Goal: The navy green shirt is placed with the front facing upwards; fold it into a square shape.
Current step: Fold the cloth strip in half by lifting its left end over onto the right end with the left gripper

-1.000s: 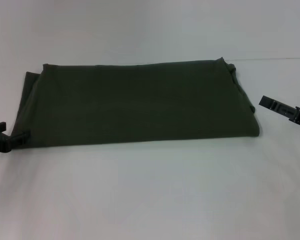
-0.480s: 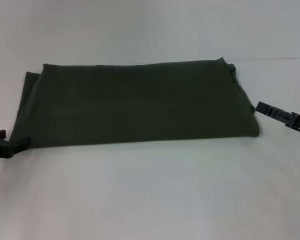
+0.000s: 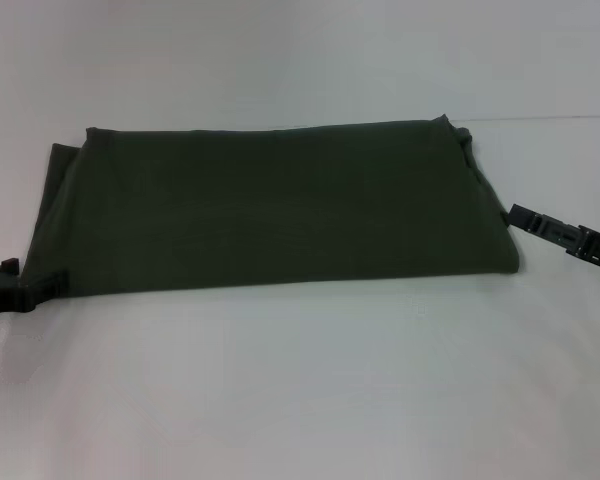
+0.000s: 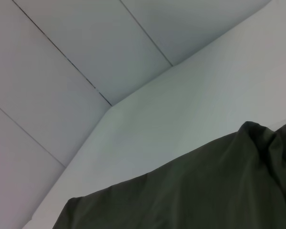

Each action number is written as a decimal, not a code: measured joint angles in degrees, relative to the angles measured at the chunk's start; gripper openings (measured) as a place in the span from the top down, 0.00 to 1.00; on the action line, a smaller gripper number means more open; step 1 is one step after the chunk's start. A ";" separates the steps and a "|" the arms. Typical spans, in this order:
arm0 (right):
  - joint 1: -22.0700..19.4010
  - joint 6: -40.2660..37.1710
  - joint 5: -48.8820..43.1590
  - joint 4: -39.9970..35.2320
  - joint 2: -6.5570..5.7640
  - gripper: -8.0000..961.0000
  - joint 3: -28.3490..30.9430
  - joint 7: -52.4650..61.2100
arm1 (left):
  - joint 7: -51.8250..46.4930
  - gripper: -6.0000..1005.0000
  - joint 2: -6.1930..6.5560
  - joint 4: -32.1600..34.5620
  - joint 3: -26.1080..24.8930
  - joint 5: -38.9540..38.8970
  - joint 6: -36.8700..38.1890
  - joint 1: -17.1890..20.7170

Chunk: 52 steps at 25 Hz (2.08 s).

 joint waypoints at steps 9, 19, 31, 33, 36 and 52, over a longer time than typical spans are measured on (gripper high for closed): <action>-0.17 -0.21 0.00 0.00 0.12 0.08 -0.01 -0.05 | -1.39 0.25 0.00 -0.33 0.26 0.35 0.76 -0.02; -0.21 -0.38 0.00 0.00 0.19 0.08 0.00 -0.09 | -2.15 0.34 0.00 0.70 -0.24 0.76 3.18 0.16; -0.21 -0.58 0.01 0.00 0.21 0.08 0.00 -0.09 | -2.15 0.69 0.00 0.74 0.10 1.17 3.02 -0.03; -0.21 -0.67 0.01 0.00 0.20 0.08 0.00 -0.09 | -2.14 0.78 0.00 0.73 0.15 1.19 3.01 -0.07; -0.21 -0.99 0.00 0.00 -0.02 0.08 0.06 0.10 | -2.14 0.89 0.00 0.75 0.21 1.19 3.06 -0.12; 9.01 -6.59 -27.48 -20.61 -5.29 0.08 -0.02 43.10 | -2.19 0.99 0.03 0.91 0.25 1.18 3.99 -0.08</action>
